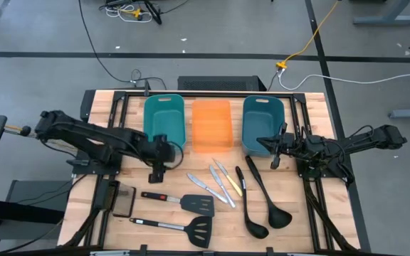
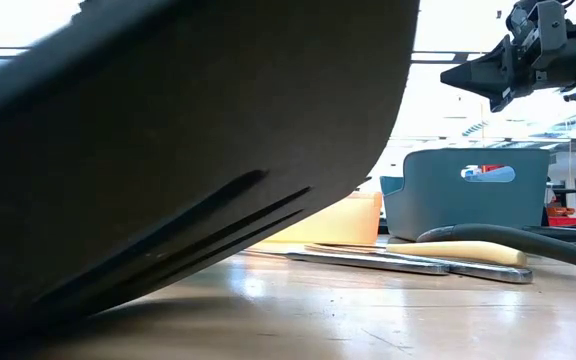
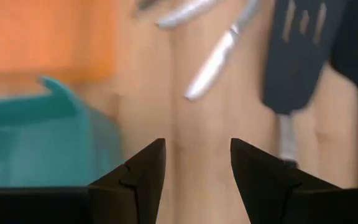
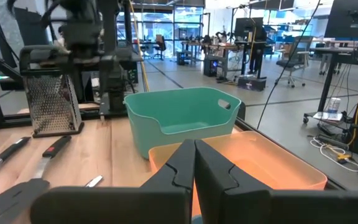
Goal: Pick & Place Kitchen Items
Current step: Put the gray spatula into the green bin
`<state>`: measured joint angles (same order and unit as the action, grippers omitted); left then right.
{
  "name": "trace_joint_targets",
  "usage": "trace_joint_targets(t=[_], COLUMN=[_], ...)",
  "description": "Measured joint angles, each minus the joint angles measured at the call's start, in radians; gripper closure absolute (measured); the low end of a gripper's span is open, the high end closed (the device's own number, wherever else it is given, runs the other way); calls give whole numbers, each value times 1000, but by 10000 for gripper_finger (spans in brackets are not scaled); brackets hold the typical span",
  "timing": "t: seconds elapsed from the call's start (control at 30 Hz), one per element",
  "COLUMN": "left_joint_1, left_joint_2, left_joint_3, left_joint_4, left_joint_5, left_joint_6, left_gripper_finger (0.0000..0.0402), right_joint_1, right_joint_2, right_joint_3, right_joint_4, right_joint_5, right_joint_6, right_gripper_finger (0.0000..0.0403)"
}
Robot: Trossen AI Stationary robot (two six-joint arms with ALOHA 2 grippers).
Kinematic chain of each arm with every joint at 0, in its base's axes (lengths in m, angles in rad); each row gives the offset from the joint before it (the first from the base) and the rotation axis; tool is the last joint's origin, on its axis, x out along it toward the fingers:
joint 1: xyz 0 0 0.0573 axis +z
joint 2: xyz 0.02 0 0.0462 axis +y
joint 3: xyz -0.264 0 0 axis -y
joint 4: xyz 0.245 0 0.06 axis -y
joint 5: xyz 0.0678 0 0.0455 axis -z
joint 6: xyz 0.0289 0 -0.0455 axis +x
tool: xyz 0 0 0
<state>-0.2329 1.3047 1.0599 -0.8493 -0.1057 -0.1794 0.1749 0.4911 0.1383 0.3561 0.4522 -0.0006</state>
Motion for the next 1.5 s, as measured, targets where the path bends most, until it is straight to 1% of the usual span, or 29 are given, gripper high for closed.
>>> trace_joint_targets(t=[0.13,0.37,0.5,0.57,0.63,0.73,0.83,0.93,1.03,1.17,1.3,1.43,1.5], left_joint_1=[-74,-188,-235,-259,-281,-310,-334,-345,-356,-362,-361,-362,-361], left_joint_2=[63,138,159,168,169,168,170,170,170,170,170,170,170], left_joint_3=[0,0,0,-8,-34,-74,-127,-175,-217,-295,-328,-332,-332], left_joint_4=[-10,-2,37,50,69,174,203,267,294,390,416,427,427], left_joint_5=[52,83,81,49,40,54,48,42,44,45,10,-45,-53], left_joint_6=[-57,-104,-174,-185,-209,-257,-310,-361,-385,-408,-403,-361,-347], left_gripper_finger=[213,208,197,189,180,167,158,154,154,154,154,154,154], right_joint_1=[0,0,0,0,0,0,0,0,0,0,0,0,0], right_joint_2=[0,0,0,0,0,0,0,1,1,1,1,2,2], right_joint_3=[0,0,0,0,0,0,0,-1,-2,-2,-3,-3,-3], right_joint_4=[-1,0,1,3,3,0,-3,-5,-9,-9,-11,-13,-13], right_joint_5=[0,0,0,0,0,0,-1,0,0,0,0,1,1], right_joint_6=[0,1,18,19,19,36,50,75,96,103,111,113,113], right_gripper_finger=[392,392,392,392,392,392,392,392,392,392,392,392,392])
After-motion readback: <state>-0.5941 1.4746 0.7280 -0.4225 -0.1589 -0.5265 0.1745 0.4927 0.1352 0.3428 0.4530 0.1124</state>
